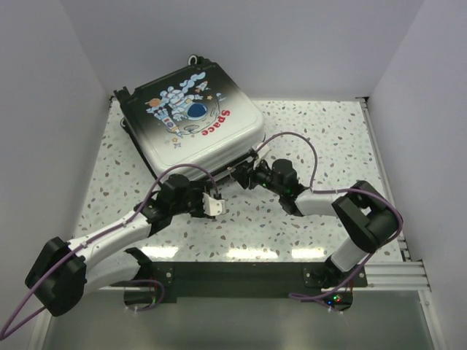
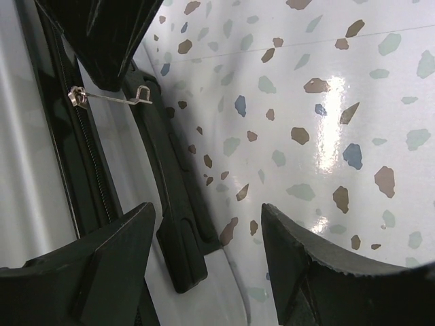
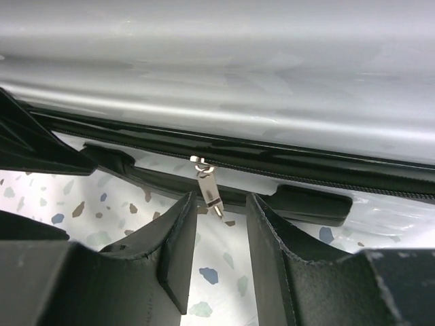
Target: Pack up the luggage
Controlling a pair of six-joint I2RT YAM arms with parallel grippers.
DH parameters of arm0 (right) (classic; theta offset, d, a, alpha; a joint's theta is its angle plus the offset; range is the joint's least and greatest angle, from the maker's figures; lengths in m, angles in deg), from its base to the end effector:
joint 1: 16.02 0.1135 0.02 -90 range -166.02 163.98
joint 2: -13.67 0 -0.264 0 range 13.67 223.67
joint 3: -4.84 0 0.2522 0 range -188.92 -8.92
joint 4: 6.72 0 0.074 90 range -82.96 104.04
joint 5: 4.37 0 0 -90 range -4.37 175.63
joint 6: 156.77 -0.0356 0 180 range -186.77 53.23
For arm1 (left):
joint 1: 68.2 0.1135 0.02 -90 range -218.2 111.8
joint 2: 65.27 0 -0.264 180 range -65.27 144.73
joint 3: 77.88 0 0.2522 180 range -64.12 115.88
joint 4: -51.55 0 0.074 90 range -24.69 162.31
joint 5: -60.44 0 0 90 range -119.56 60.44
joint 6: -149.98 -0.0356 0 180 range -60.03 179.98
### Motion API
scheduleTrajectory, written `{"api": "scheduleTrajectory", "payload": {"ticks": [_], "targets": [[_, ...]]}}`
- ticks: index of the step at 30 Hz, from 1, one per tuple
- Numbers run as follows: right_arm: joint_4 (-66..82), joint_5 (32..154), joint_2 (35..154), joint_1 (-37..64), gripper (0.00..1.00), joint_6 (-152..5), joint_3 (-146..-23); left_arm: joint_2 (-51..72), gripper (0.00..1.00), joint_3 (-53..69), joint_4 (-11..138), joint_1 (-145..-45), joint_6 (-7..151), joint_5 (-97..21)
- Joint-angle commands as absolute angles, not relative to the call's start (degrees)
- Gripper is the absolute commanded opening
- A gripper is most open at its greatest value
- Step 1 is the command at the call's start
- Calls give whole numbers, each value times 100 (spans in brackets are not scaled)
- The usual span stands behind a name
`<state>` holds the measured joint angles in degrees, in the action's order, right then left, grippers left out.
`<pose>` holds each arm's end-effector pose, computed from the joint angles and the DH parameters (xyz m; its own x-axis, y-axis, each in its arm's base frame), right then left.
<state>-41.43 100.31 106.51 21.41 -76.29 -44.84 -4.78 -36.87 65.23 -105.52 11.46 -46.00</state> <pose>0.2520 0.2043 0.1887 -0.2452 0.0138 -0.9694 -0.7569 0.6221 0.2003 0.1675 -0.1403 0.2000 0.2887 0.6835 -0.6705 0.8358 0.1616 0.5246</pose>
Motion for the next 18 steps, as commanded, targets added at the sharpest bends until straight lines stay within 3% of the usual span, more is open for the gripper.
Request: {"api": "scheduleTrajectory", "payload": {"ticks": [1,12,15,18], "targets": [[-4534,9777,10447,2352,39,-7433,-4382,-559,69,-3661,6373,-10626,1304,-4511],[-4763,8581,10885,2740,37,-7152,-4557,-533,70,-3582,6320,-10696,1462,-4450],[-4859,8503,11061,2740,34,-7117,-4680,-533,70,-3591,6346,-10714,1462,-4459],[-4982,8432,11193,2740,24,-7055,-4715,-533,70,-3599,6355,-10722,1427,-4450]]}}
